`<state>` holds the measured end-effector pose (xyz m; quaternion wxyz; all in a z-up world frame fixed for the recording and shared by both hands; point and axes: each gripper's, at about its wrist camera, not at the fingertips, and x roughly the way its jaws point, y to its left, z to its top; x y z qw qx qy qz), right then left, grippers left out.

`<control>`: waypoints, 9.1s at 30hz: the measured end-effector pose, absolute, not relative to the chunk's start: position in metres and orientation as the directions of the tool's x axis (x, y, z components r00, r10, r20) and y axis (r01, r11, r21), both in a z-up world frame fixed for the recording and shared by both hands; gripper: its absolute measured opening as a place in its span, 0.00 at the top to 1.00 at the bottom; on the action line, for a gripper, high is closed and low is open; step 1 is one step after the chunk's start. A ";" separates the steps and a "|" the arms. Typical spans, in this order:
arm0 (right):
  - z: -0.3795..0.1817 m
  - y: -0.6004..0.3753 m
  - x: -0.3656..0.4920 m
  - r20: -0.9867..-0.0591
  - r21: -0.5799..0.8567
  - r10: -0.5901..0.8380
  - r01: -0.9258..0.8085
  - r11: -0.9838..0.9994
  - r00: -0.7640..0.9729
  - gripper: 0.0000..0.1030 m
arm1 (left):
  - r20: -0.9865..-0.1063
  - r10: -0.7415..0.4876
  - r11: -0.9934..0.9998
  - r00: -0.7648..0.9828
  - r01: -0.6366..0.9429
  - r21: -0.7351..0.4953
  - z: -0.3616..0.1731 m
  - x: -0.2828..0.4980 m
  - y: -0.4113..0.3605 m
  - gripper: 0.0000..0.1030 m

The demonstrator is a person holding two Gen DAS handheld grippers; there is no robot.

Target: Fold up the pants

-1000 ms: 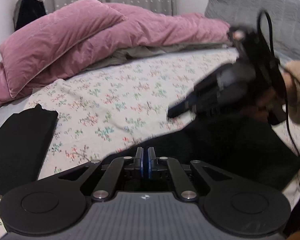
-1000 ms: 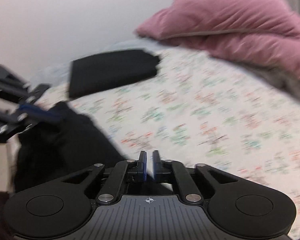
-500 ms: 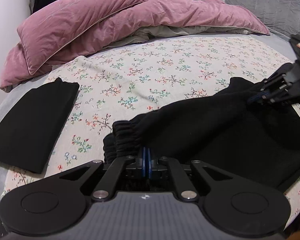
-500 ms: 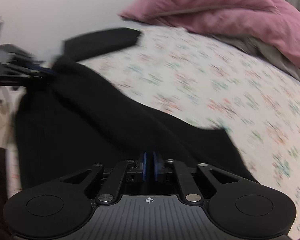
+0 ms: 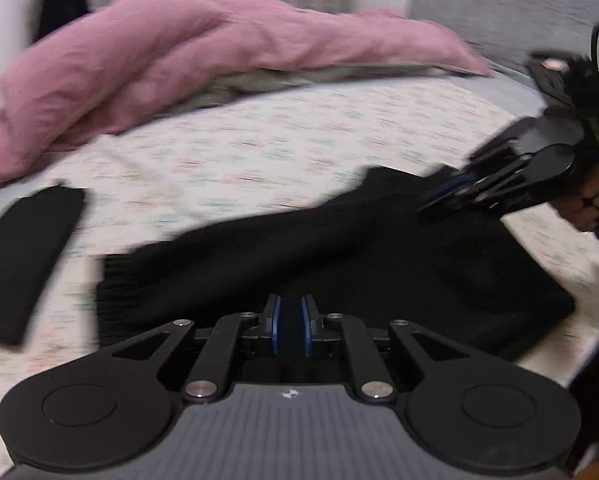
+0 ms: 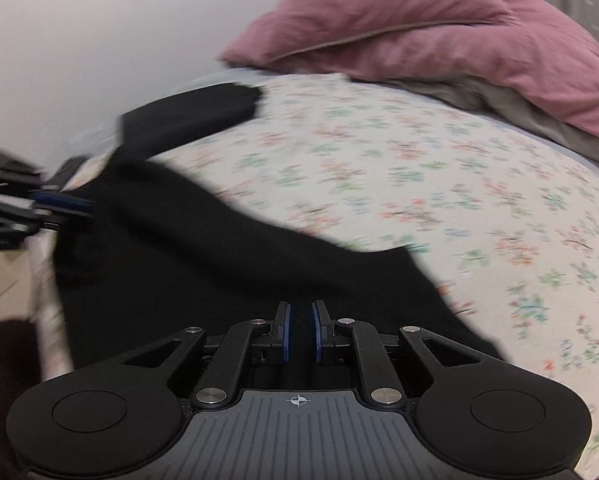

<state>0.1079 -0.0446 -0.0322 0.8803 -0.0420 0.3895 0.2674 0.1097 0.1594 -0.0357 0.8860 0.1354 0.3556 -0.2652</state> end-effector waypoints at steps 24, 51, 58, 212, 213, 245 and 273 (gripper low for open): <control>-0.045 -0.094 -0.014 -0.721 0.209 0.411 -0.392 0.896 0.557 0.38 | -0.659 -0.513 0.778 0.551 0.622 -0.086 -0.054 0.036 0.120 0.17; -0.090 -0.145 0.001 -0.676 0.699 0.641 0.040 0.714 0.365 0.58 | -0.652 -0.629 0.587 0.424 0.808 -0.041 -0.079 0.022 0.019 0.00; -0.065 -0.144 0.006 -0.632 0.720 0.662 -0.011 0.694 0.403 0.75 | -0.652 -0.615 0.593 0.444 0.805 -0.011 -0.082 0.016 0.010 0.01; -0.072 -0.234 0.164 -0.664 0.507 0.238 0.193 0.840 0.709 0.60 | -0.540 -0.714 0.691 0.446 0.325 -0.645 -0.087 0.194 0.048 0.22; -0.074 -0.233 0.160 -0.660 0.501 0.227 0.195 0.843 0.717 0.56 | -0.550 -0.703 0.705 0.451 0.340 -0.622 -0.081 0.193 0.047 0.22; -0.066 -0.153 0.085 -0.637 0.163 0.101 0.005 0.987 0.764 0.42 | -0.625 -0.492 0.864 0.607 0.431 -0.262 -0.056 0.164 0.013 0.18; -0.008 -0.177 -0.043 -0.660 0.183 -0.029 0.198 0.963 0.751 0.07 | -0.762 -0.130 0.985 0.635 0.174 -0.023 -0.002 0.039 0.019 0.00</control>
